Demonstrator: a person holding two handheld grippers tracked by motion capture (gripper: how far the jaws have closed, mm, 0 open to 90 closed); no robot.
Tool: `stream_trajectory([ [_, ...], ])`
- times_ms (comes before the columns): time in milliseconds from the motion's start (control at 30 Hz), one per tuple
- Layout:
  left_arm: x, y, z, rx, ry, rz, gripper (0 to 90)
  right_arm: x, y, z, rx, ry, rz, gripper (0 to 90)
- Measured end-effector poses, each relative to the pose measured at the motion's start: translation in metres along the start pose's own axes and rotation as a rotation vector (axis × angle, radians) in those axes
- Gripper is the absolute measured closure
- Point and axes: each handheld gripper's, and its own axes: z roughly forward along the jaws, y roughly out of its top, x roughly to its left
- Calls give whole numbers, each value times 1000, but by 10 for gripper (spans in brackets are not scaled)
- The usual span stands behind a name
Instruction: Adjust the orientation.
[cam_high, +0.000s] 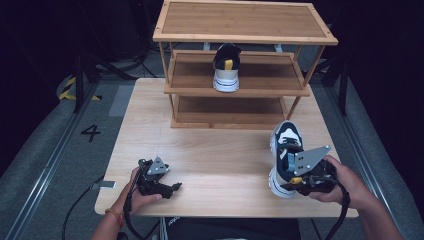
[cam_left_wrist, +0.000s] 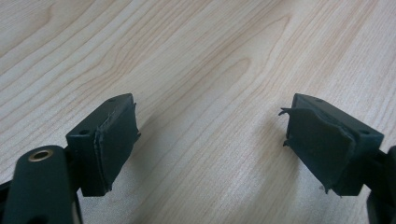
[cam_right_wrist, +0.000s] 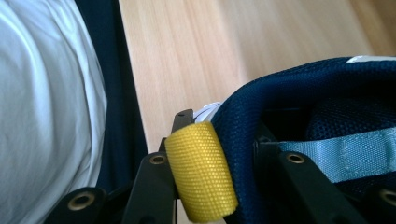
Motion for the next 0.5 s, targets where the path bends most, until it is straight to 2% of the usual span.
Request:
stream_trajectory([
  [267, 0, 0, 0, 1, 1, 4, 168, -18, 30, -25, -7, -37, -40, 696],
  [500, 0, 0, 0, 1, 0, 1, 169, -35, 59, -41, -5, -106, -78, 697],
])
